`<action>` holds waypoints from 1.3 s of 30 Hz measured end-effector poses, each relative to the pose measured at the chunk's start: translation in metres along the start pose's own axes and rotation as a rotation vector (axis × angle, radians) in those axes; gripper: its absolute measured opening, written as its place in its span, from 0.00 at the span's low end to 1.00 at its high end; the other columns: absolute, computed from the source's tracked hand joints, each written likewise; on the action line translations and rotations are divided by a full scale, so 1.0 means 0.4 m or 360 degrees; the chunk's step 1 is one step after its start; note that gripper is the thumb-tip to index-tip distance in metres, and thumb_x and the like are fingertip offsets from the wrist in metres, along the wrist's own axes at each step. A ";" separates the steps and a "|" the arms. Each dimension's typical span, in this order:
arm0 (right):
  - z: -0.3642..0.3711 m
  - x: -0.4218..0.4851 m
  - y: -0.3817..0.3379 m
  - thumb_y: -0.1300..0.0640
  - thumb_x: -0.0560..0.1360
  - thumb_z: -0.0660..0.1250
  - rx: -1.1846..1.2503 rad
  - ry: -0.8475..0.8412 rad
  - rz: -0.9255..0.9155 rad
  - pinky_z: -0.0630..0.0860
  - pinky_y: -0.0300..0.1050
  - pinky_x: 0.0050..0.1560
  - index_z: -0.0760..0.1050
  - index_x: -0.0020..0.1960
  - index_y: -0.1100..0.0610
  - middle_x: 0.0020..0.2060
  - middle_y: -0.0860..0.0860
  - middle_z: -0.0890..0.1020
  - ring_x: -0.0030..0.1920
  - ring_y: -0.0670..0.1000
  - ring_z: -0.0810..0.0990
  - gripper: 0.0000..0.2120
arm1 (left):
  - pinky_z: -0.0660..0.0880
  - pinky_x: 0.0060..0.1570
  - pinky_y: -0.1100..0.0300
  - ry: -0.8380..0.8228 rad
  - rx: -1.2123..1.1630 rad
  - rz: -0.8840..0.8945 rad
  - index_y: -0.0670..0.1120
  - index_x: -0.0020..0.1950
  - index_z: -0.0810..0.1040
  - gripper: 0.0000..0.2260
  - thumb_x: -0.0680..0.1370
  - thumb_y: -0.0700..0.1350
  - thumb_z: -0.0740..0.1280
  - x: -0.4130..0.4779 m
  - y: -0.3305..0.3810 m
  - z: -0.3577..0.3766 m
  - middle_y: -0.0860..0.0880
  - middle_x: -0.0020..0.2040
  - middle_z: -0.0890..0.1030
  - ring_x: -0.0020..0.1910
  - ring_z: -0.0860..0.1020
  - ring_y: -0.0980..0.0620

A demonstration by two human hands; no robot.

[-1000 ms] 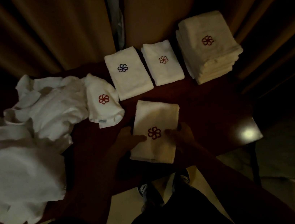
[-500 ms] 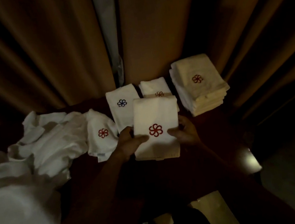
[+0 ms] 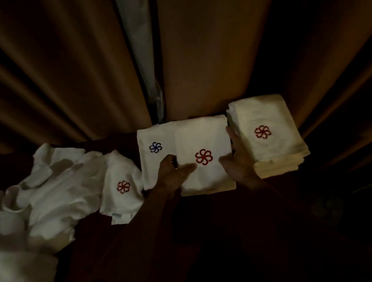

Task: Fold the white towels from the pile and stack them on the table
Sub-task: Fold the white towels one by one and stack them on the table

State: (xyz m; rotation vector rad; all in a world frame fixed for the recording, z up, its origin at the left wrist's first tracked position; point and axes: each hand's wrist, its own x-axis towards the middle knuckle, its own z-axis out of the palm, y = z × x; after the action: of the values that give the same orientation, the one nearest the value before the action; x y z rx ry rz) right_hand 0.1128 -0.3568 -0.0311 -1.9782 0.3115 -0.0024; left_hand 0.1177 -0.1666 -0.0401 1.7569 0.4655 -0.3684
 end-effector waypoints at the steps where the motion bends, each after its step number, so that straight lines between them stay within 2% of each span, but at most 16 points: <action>1: -0.007 0.018 0.002 0.71 0.72 0.64 -0.0034 -0.0028 -0.0022 0.74 0.33 0.61 0.60 0.78 0.43 0.74 0.41 0.64 0.61 0.32 0.69 0.41 | 0.77 0.40 0.63 0.0009 0.0003 -0.0016 0.46 0.57 0.76 0.21 0.69 0.46 0.80 0.013 0.008 0.013 0.53 0.50 0.80 0.47 0.79 0.57; 2: -0.011 0.037 0.011 0.72 0.74 0.63 -0.0080 -0.0061 -0.0037 0.71 0.23 0.53 0.63 0.78 0.46 0.71 0.39 0.64 0.54 0.27 0.70 0.38 | 0.76 0.38 0.64 0.0016 0.0003 -0.0030 0.47 0.57 0.75 0.21 0.69 0.46 0.80 0.027 0.012 0.025 0.54 0.49 0.80 0.46 0.78 0.58; 4: -0.016 0.075 0.031 0.73 0.76 0.62 -0.0148 -0.0131 -0.0049 0.68 0.18 0.44 0.68 0.75 0.52 0.68 0.41 0.67 0.50 0.24 0.71 0.31 | 0.75 0.38 0.64 0.0025 0.0006 -0.0066 0.48 0.58 0.75 0.22 0.69 0.47 0.80 0.058 0.018 0.049 0.54 0.49 0.80 0.46 0.78 0.58; 7: -0.017 0.115 0.052 0.74 0.73 0.62 -0.0230 -0.0111 -0.0173 0.69 0.21 0.55 0.73 0.71 0.58 0.68 0.50 0.73 0.60 0.39 0.75 0.28 | 0.75 0.37 0.64 0.0048 0.0031 -0.0105 0.47 0.60 0.75 0.23 0.70 0.47 0.80 0.095 0.021 0.077 0.54 0.49 0.79 0.46 0.77 0.58; 9: -0.014 0.137 0.073 0.72 0.72 0.63 -0.0304 -0.0109 -0.0340 0.70 0.33 0.65 0.73 0.71 0.60 0.68 0.54 0.74 0.66 0.47 0.72 0.28 | 0.79 0.42 0.60 0.0077 0.0049 -0.0123 0.45 0.61 0.75 0.24 0.69 0.47 0.80 0.121 0.015 0.093 0.52 0.52 0.80 0.48 0.79 0.54; 14: 0.004 0.163 0.085 0.67 0.72 0.64 -0.0381 -0.0134 -0.0343 0.72 0.41 0.63 0.70 0.74 0.60 0.67 0.60 0.72 0.64 0.56 0.75 0.30 | 0.79 0.57 0.49 0.0173 0.0115 -0.0159 0.44 0.66 0.74 0.28 0.70 0.48 0.79 0.175 0.000 0.117 0.47 0.60 0.80 0.58 0.78 0.47; 15: 0.006 0.166 0.086 0.68 0.72 0.65 -0.0393 -0.0146 -0.0322 0.69 0.39 0.66 0.69 0.74 0.61 0.68 0.61 0.72 0.65 0.57 0.73 0.30 | 0.78 0.59 0.46 0.0178 0.0119 -0.0165 0.44 0.66 0.73 0.29 0.70 0.48 0.79 0.182 -0.003 0.119 0.46 0.62 0.79 0.60 0.78 0.46; 18: 0.004 0.167 0.093 0.67 0.75 0.68 -0.0474 -0.0260 -0.0211 0.49 0.18 0.65 0.65 0.76 0.63 0.73 0.62 0.67 0.73 0.54 0.63 0.30 | 0.77 0.61 0.45 0.0162 0.0199 -0.0183 0.45 0.68 0.70 0.30 0.71 0.50 0.78 0.191 -0.014 0.128 0.45 0.65 0.77 0.62 0.76 0.44; 20: 0.008 0.167 0.104 0.63 0.77 0.69 -0.0549 -0.0335 -0.0154 0.45 0.24 0.69 0.61 0.78 0.61 0.77 0.59 0.62 0.78 0.55 0.58 0.32 | 0.76 0.63 0.48 0.0137 0.0250 -0.0182 0.45 0.71 0.68 0.31 0.73 0.51 0.76 0.190 -0.018 0.136 0.44 0.67 0.75 0.64 0.75 0.44; 22: 0.012 0.164 0.105 0.57 0.78 0.69 -0.0635 -0.0355 -0.0023 0.51 0.39 0.74 0.56 0.80 0.56 0.79 0.56 0.57 0.79 0.56 0.54 0.36 | 0.70 0.67 0.50 0.0125 0.0320 -0.0137 0.46 0.76 0.61 0.35 0.74 0.49 0.75 0.181 -0.019 0.142 0.45 0.73 0.70 0.70 0.70 0.43; 24: 0.016 0.154 0.105 0.52 0.77 0.70 -0.0686 -0.0350 0.0111 0.55 0.46 0.75 0.52 0.81 0.53 0.80 0.55 0.52 0.79 0.56 0.52 0.39 | 0.63 0.71 0.54 0.0155 0.0466 0.0008 0.47 0.81 0.53 0.41 0.75 0.50 0.74 0.169 -0.031 0.143 0.46 0.77 0.62 0.75 0.63 0.45; 27: 0.015 0.133 0.110 0.48 0.77 0.70 -0.0741 -0.0338 0.0045 0.50 0.40 0.74 0.53 0.81 0.55 0.80 0.56 0.52 0.80 0.56 0.51 0.40 | 0.59 0.66 0.62 0.0143 0.0705 0.0235 0.48 0.81 0.51 0.44 0.74 0.54 0.74 0.140 -0.051 0.135 0.47 0.78 0.58 0.76 0.61 0.48; 30: 0.012 0.116 0.097 0.48 0.77 0.71 -0.0764 -0.0362 -0.0072 0.46 0.42 0.75 0.59 0.79 0.60 0.80 0.56 0.54 0.80 0.56 0.49 0.37 | 0.61 0.69 0.59 0.0153 0.0755 0.0358 0.50 0.81 0.51 0.46 0.73 0.57 0.75 0.111 -0.056 0.116 0.49 0.79 0.58 0.76 0.61 0.48; 34: 0.018 0.092 0.053 0.43 0.76 0.70 -0.0875 -0.0256 -0.0085 0.51 0.46 0.77 0.54 0.81 0.54 0.81 0.51 0.53 0.80 0.52 0.48 0.41 | 0.62 0.73 0.52 0.0243 0.0861 0.0440 0.52 0.81 0.51 0.46 0.72 0.60 0.74 0.075 -0.049 0.056 0.51 0.80 0.58 0.77 0.60 0.50; 37: 0.045 0.066 0.011 0.42 0.74 0.73 -0.0715 -0.0306 -0.0118 0.59 0.49 0.76 0.56 0.80 0.53 0.79 0.54 0.58 0.79 0.54 0.56 0.43 | 0.60 0.74 0.54 0.0299 0.0953 0.0543 0.51 0.81 0.54 0.44 0.72 0.61 0.73 0.043 -0.054 -0.012 0.51 0.80 0.59 0.78 0.58 0.51; 39: 0.072 0.044 -0.016 0.42 0.72 0.74 -0.0634 -0.0353 -0.0175 0.64 0.54 0.75 0.57 0.80 0.54 0.79 0.55 0.60 0.77 0.55 0.61 0.44 | 0.65 0.73 0.51 0.0354 0.0989 0.0597 0.51 0.80 0.57 0.44 0.70 0.65 0.69 0.017 -0.060 -0.064 0.51 0.80 0.61 0.77 0.60 0.52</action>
State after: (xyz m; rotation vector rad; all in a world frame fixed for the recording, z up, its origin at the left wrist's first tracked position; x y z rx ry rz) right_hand 0.1352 -0.3324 -0.0400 -2.3624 0.0594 0.2225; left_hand 0.1116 -0.1361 -0.0576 2.4530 0.1687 -0.0428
